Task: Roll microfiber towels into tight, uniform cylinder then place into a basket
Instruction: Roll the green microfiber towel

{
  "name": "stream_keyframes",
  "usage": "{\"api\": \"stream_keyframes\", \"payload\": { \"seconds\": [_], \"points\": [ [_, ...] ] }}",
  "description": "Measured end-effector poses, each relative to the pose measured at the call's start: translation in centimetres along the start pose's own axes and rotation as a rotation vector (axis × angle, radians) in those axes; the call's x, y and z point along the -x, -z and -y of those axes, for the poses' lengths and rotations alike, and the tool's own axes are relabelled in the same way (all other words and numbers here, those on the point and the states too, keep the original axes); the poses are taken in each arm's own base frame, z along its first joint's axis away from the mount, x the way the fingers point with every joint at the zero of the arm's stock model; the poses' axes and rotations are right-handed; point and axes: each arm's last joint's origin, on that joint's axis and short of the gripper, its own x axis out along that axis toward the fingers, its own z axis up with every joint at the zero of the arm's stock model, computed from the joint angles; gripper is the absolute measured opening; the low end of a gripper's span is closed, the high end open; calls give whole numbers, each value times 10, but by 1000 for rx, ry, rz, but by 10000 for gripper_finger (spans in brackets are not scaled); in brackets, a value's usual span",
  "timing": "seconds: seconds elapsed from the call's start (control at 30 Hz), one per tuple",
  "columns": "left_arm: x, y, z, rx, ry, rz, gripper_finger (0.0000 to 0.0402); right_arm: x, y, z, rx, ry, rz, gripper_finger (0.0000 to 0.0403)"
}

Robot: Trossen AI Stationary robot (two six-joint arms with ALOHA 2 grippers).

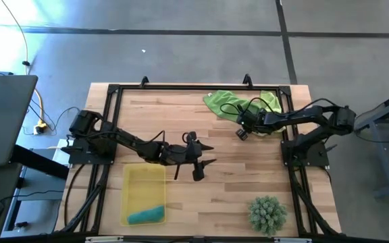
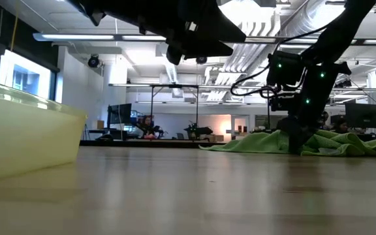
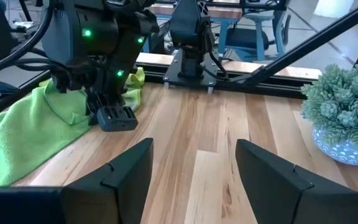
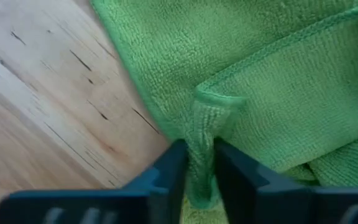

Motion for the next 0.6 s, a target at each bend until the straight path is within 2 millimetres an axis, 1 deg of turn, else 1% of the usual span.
{"api": "stream_keyframes", "payload": {
  "seconds": [0.07,0.13,0.27,0.33,0.4,0.6],
  "points": [
    [0,0,0,0,0,0,218,1,0,0,4,-2,3,29],
    [0,0,0,0,0,0,218,4,-1,0,14,-9,16,9],
    [0,0,0,0,0,0,218,12,-2,-1,16,-48,43,18],
    [0,0,0,0,0,0,218,18,-4,-1,10,-93,62,10],
    [0,0,0,0,-2,0,218,25,-5,-1,12,-130,89,4],
    [0,0,-1,-1,-41,4,218,49,-8,3,-2,-188,201,3]
  ]
}}
